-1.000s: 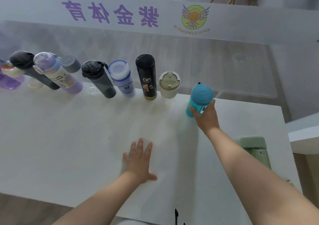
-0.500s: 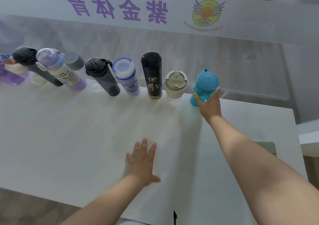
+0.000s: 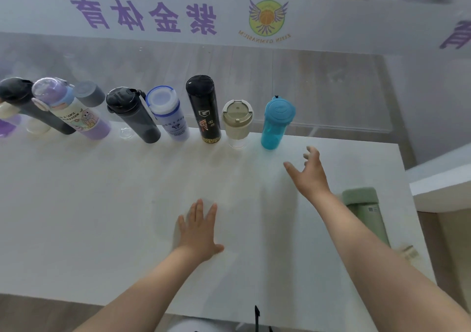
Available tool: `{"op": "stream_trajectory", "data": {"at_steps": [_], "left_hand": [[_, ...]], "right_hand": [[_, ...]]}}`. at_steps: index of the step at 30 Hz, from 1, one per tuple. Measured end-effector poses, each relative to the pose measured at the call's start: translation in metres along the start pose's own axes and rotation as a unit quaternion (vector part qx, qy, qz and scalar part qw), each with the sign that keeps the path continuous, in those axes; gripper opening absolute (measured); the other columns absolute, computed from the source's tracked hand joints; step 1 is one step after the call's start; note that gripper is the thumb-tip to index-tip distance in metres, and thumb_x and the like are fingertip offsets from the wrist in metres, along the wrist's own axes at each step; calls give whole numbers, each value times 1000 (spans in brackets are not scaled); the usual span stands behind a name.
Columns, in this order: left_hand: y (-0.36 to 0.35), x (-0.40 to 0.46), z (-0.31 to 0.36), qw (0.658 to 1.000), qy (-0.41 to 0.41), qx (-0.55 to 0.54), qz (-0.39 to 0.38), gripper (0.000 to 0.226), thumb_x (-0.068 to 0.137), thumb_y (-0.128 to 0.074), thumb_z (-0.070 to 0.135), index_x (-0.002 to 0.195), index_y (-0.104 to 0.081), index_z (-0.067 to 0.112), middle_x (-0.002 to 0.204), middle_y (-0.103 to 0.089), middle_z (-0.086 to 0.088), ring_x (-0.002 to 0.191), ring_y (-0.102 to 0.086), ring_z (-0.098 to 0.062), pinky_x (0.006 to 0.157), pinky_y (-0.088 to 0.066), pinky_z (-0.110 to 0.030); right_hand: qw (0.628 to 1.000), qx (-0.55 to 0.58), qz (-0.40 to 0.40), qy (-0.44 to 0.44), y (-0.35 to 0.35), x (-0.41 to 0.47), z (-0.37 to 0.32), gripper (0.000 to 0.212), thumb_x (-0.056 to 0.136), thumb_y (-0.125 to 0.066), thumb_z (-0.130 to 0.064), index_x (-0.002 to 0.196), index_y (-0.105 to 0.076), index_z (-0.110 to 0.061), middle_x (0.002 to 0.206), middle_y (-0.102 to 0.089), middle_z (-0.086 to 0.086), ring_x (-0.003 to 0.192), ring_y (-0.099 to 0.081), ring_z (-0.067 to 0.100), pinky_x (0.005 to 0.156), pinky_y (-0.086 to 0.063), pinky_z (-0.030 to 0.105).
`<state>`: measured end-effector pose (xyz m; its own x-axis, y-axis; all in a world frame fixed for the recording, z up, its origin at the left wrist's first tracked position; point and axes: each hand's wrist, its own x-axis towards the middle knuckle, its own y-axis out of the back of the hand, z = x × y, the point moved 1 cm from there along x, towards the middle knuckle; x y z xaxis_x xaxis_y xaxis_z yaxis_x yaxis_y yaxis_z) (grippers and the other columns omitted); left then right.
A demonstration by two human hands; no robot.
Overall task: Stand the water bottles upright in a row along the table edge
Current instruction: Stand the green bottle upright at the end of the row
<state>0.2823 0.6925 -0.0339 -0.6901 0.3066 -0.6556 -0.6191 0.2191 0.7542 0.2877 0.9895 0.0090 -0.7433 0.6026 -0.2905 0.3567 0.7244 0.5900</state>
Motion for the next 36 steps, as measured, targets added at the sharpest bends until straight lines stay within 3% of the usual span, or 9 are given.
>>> {"op": "stream_trajectory", "data": {"at_steps": [5, 11, 17, 19, 24, 30, 34, 36], "left_hand": [[7, 2, 16, 998, -44, 11, 48, 93, 87, -55, 54, 152, 6, 26, 161, 16, -7, 148, 12, -28, 120, 0, -48], [19, 0, 80, 984, -175, -21, 39, 82, 91, -55, 42, 153, -5, 23, 163, 1, -5, 149, -5, -25, 120, -12, -36], [34, -7, 172, 944, -326, 11, 45, 77, 90, -58, 33, 152, -14, 23, 161, -12, -5, 147, -13, -24, 119, -19, -36], [38, -10, 203, 928, -367, 41, 51, 76, 90, -58, 31, 152, -13, 23, 162, -10, -5, 147, -13, -26, 119, -20, -39], [44, -17, 276, 870, -463, 146, 87, 78, 88, -58, 24, 152, -13, 22, 162, -4, -5, 148, -6, -27, 117, -20, -43], [37, -16, 326, 797, -518, 285, 125, 75, 89, -49, 11, 152, -10, 23, 162, 0, -5, 148, 4, -31, 121, -8, -47], [33, -7, 334, 784, -504, 335, 141, 77, 89, -55, 20, 152, -11, 23, 159, -12, -6, 147, 0, -33, 119, -7, -52], [32, -6, 334, 781, -504, 337, 150, 80, 88, -59, 28, 151, -11, 24, 157, -14, -7, 147, -3, -33, 118, -9, -54]], "right_hand": [[999, 6, 50, 12, 39, -55, 38, 58, 89, -62, -21, 139, -33, -15, 137, -46, 8, 128, -43, 21, 99, -37, 33], [983, -33, 174, 52, 79, -125, 81, 42, 86, -62, -6, 126, -49, -8, 120, -57, 8, 112, -53, 21, 92, -37, 25], [946, -39, 322, -26, 101, -192, 140, 49, 83, -68, -8, 126, -46, -2, 121, -53, 15, 113, -48, 28, 94, -42, 38], [944, -32, 319, -78, 102, -205, 160, 63, 81, -73, -17, 132, -40, -1, 127, -49, 19, 119, -45, 32, 98, -42, 45], [953, 59, 215, -203, 91, -223, 190, 95, 75, -77, -44, 146, -24, -8, 140, -41, 14, 126, -44, 30, 100, -42, 43], [942, 146, 203, -225, 81, -224, 197, 81, 79, -75, -37, 142, -29, -16, 128, -55, 3, 106, -57, 19, 80, -44, 27], [940, 164, 211, -214, 84, -222, 196, 70, 83, -73, -34, 138, -34, -17, 124, -60, 4, 101, -60, 18, 63, -41, 9], [940, 162, 219, -204, 87, -224, 194, 70, 82, -73, -35, 138, -35, -16, 123, -60, 3, 102, -59, 18, 64, -41, 10]]}}
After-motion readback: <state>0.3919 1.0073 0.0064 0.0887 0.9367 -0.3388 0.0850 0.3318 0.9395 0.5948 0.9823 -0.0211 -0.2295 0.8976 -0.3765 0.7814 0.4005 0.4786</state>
